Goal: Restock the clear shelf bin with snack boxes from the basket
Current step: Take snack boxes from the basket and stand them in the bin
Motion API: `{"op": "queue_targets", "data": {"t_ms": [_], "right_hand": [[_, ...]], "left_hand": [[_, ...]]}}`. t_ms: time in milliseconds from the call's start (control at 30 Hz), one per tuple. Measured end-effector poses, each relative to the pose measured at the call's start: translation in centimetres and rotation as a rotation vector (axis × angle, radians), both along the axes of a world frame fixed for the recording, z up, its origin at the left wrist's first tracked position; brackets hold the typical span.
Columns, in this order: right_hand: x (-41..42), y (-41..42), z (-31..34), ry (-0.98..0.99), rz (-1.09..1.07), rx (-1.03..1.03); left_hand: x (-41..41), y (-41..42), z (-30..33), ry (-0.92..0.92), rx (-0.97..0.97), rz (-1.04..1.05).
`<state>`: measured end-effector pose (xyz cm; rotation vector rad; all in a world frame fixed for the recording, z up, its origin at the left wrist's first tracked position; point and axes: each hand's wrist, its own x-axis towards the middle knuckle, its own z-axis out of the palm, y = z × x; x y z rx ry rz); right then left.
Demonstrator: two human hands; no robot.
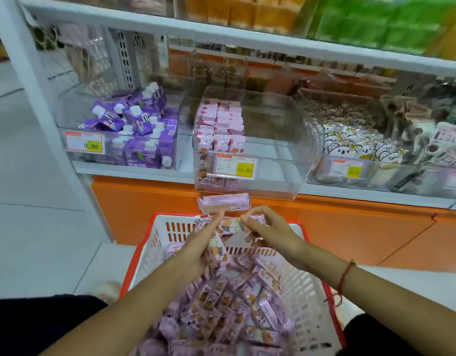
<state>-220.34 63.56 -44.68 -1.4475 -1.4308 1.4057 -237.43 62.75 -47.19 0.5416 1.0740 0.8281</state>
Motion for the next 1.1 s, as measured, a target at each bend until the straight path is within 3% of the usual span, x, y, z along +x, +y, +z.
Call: {"op": "queue_targets", "data": {"t_ms": [67, 167, 300, 400, 500, 633, 733, 833, 933, 1033, 1100], "right_hand": [[0.1, -0.1, 0.0, -0.059, 0.060, -0.170], [0.0, -0.1, -0.8, -0.079, 0.105, -0.315], [-1.7, 0.4, -2.1, 0.178, 0.068, -0.360], [-2.7, 1.2, -3.8, 0.216, 0.110, -0.365], [-2.5, 2.4, -7.2, -0.126, 0.262, -0.289], [-1.3, 3.4, -16.8, -0.839, 0.469, -0.122], [-2.2, 1.6, -23.3, -1.098, 0.575, -0.143], [-3.4, 0.3, -25.9, -1.234, 0.471, 0.034], [-3.3, 0.5, -25.1, -1.169, 0.436, -0.015], [-2.3, 1.4, -20.6, -0.825, 0.427, -0.196], [-1.3, 2.3, -16.5, -0.715, 0.518, -0.265]], "left_hand": [[0.0, -0.6, -0.1, 0.087, -0.048, -0.030], [-0.2, -1.3, -1.2, 0.053, -0.125, 0.002], [-1.1, -1.3, -2.1, -0.176, -0.158, 0.188], [-1.7, -0.8, -3.2, -0.074, -0.058, 0.208], [-2.8, -0.5, -5.1, 0.148, -0.001, 0.377], [-4.3, -1.0, -8.4, 0.292, -0.100, 0.419], [-4.5, -1.8, -10.2, 0.247, -0.151, 0.400], [-4.5, -2.2, -11.3, 0.184, -0.155, 0.374], [-4.4, -2.2, -11.2, 0.210, -0.143, 0.355], [-4.1, -2.2, -10.0, 0.239, -0.096, 0.275], [-4.4, -2.2, -8.2, 0.263, -0.026, 0.199]]}}
